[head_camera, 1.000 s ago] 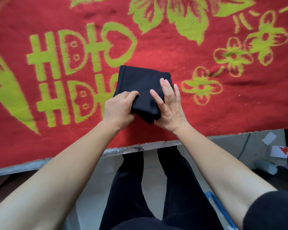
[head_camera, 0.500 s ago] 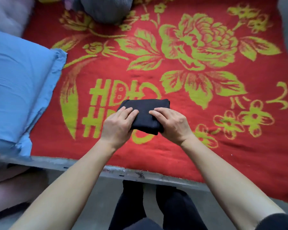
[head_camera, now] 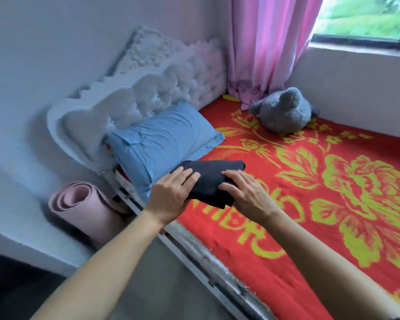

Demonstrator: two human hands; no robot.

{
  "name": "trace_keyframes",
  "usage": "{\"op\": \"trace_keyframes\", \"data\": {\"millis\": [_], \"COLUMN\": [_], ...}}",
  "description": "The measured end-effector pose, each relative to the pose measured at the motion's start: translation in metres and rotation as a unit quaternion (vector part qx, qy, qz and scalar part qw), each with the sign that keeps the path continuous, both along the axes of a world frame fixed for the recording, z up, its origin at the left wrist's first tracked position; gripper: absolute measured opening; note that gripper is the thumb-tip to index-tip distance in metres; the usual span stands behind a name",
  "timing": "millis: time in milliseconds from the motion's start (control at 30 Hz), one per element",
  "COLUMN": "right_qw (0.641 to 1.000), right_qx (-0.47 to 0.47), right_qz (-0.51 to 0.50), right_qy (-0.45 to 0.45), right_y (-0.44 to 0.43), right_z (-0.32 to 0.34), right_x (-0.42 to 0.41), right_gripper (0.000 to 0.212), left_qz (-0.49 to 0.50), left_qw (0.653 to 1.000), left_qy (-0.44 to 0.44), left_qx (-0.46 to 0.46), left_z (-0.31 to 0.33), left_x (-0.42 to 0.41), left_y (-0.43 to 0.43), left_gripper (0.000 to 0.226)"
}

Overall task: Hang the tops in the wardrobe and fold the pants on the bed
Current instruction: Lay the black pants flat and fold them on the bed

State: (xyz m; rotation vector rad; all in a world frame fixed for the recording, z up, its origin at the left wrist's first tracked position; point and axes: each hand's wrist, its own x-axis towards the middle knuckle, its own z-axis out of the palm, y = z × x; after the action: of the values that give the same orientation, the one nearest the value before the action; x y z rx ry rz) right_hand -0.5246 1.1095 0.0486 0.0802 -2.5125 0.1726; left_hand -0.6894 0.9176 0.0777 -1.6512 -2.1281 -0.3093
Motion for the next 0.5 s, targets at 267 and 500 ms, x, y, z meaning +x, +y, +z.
{"op": "trace_keyframes", "data": {"millis": [267,500], "right_qw": [0.985,0.945], "right_qx": [0.017,0.063], "right_qz": [0.167,0.313], "right_qy": [0.037,0.072], "right_y": [-0.261,-0.493], "right_z": [0.083,0.164], "right_x": [-0.111,-0.190], "right_gripper": [0.053,0.062], "left_qz": [0.169,0.332], "left_qw": [0.982,0.930], "left_qy": [0.051,0.117], "left_qx": [0.069,0.108], "left_z": [0.077,0.138], "left_x": [-0.031,-0.029], "left_y": [-0.310,-0.556], "left_gripper": [0.058,0.062]}}
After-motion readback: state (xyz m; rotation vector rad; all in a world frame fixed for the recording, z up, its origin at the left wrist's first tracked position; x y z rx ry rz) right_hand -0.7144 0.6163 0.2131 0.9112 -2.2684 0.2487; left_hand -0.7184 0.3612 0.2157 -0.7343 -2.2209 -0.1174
